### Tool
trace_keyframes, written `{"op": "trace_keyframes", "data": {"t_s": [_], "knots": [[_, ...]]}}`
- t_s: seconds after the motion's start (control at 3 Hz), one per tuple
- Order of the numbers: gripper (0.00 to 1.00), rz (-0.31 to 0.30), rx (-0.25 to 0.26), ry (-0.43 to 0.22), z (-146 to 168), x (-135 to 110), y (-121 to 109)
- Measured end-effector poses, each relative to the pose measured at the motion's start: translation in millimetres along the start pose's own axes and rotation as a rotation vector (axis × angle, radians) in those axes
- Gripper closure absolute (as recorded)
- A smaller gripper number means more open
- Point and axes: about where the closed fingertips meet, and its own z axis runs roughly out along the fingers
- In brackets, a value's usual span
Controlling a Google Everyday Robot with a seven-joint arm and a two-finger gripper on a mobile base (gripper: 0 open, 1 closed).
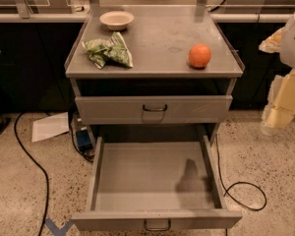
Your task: Place orange into middle drawer
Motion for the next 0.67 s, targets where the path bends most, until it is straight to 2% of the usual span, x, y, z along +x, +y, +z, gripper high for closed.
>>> {"op": "trace_keyframes", "data": {"t_s": [0.33,0.67], "knots": [[0.0,0.0,0.0,0.0,0,0,0],[0.0,-0.031,0.017,0.007,3,-9,-16]]}}
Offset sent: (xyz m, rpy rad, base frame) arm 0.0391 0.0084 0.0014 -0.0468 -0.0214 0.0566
